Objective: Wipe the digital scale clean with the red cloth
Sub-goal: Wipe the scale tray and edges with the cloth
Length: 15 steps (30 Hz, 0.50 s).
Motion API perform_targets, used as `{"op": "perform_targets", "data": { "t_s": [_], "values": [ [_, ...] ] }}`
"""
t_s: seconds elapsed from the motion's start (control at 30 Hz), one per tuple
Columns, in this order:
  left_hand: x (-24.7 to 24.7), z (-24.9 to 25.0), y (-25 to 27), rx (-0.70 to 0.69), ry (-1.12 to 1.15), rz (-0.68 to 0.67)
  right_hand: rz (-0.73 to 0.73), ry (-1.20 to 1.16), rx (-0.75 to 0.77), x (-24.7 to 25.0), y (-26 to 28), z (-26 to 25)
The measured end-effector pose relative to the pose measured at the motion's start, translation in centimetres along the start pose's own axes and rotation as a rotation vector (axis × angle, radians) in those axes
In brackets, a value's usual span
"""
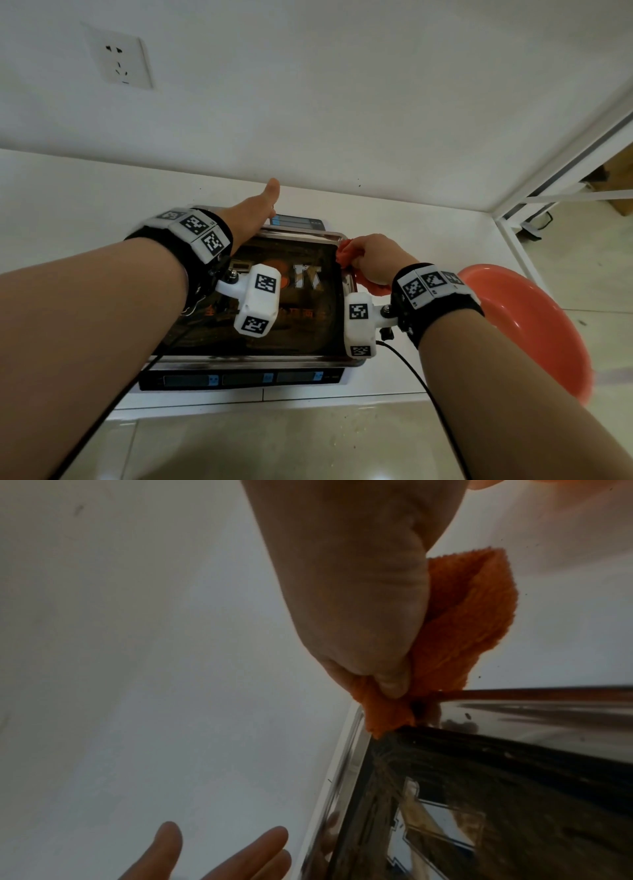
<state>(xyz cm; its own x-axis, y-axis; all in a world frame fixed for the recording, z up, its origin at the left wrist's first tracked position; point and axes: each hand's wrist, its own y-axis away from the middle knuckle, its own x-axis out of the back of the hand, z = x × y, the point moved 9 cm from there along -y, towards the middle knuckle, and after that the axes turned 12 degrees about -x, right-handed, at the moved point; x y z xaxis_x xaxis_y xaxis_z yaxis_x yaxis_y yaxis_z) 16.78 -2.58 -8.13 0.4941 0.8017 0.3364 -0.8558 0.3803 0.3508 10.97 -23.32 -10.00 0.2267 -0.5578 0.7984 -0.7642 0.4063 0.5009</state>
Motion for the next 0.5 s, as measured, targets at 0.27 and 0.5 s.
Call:
{"op": "perform_targets", "data": {
  "t_s": [0.27, 0.5],
  "values": [
    [0.1, -1.3, -0.8, 0.008, 0.031, -0.008, -0.070, -0.020, -0.017, 0.5, 0.7, -0.3],
    [0.2, -2.7, -1.4, 0.042, 0.033, -0.036, -0.138, -0.043, -0.068, 0.2, 1.3, 0.3]
  ]
}}
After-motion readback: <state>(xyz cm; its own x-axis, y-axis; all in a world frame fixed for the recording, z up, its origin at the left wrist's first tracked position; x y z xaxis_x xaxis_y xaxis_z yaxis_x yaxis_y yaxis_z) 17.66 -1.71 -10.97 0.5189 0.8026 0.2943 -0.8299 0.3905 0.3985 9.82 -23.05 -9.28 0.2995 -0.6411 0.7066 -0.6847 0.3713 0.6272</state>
